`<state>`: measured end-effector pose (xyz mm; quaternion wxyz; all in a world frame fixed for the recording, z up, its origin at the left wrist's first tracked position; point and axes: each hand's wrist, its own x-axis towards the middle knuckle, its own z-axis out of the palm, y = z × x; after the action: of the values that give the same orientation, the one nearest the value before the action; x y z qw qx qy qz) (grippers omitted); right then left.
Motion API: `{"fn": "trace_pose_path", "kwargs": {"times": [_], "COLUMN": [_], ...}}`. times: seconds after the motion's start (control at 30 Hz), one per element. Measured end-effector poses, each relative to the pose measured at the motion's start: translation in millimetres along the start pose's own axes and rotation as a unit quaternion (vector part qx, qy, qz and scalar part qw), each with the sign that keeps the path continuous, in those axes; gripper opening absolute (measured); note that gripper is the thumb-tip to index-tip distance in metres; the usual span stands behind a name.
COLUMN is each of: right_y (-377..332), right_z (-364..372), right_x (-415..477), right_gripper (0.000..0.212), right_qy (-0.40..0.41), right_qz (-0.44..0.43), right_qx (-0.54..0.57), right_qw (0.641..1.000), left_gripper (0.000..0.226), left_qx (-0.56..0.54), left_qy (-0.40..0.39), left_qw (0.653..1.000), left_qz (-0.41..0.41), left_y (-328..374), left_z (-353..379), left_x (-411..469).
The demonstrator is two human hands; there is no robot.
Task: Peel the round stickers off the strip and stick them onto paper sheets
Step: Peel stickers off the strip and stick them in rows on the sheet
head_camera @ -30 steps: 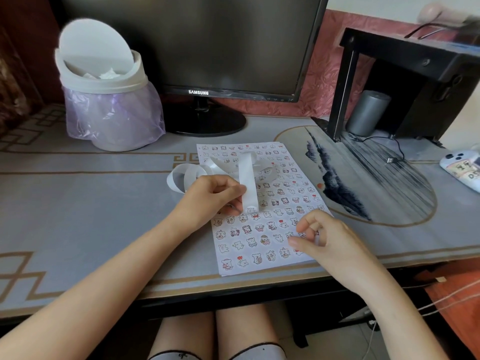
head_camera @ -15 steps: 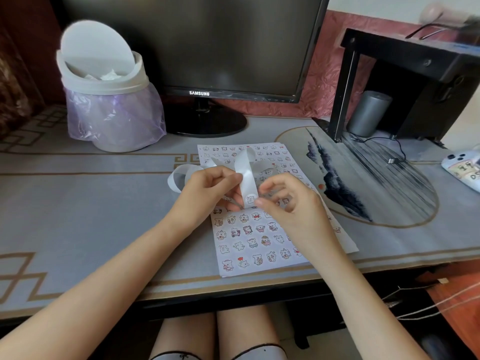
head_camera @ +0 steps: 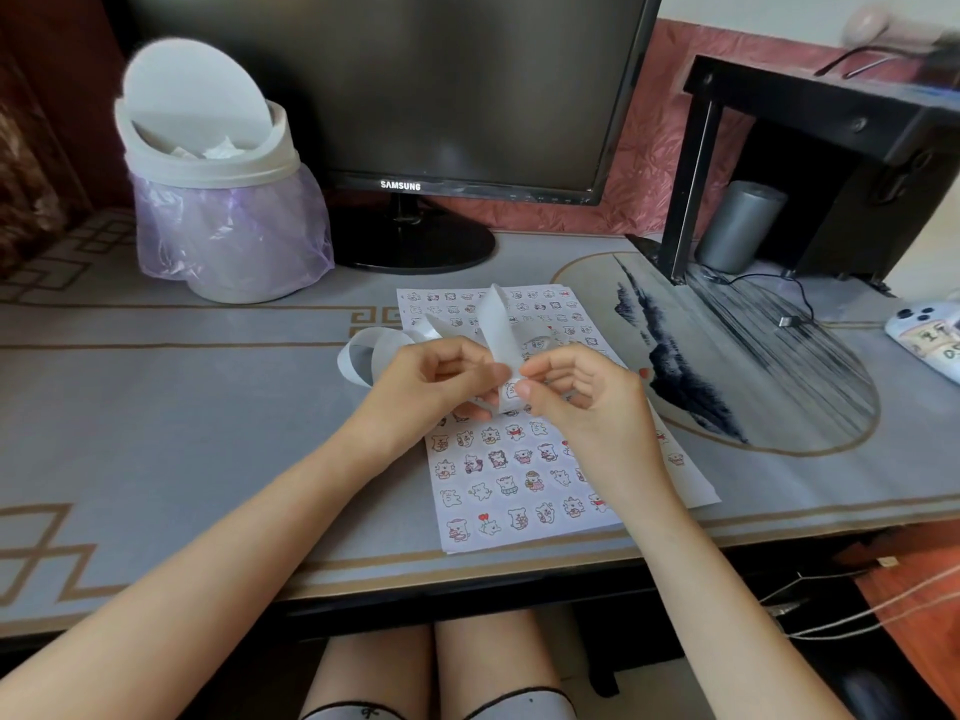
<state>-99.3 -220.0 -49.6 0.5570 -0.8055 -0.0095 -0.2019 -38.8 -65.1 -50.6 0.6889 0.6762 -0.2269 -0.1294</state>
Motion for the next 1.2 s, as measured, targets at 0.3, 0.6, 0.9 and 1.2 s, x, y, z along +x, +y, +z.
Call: {"fn": "trace_pose_path", "kwargs": {"times": [0.3,0.6,0.9,1.2], "right_y": [4,7,8,11], "right_z": [1,1,3,3], "right_x": [-2,-3,-4,-7], "right_gripper": [0.015,0.012,0.009,0.005], "right_qy": [0.011,0.016,0.014,0.023], "right_qz": [-0.012,-0.012,-0.035,-0.109], "right_qx": [-0.026,-0.011,-0.06,-0.163], "right_qw": [1.0,1.0,0.997,0.98], "left_gripper": [0.007,0.008,0.008,0.009], "left_qx": [0.019,0.031,0.004,-0.015], "left_qy": [-0.019,-0.023,-0.008,0.002], "left_qw": [1.0,0.999,1.0,0.999], "left_qz": [0.013,0.031,-0.005,-0.028], "left_y": [-3,-4,-4,-1], "left_z": [-1,-1,-1,0], "left_x": [1,0,1,-1]}}
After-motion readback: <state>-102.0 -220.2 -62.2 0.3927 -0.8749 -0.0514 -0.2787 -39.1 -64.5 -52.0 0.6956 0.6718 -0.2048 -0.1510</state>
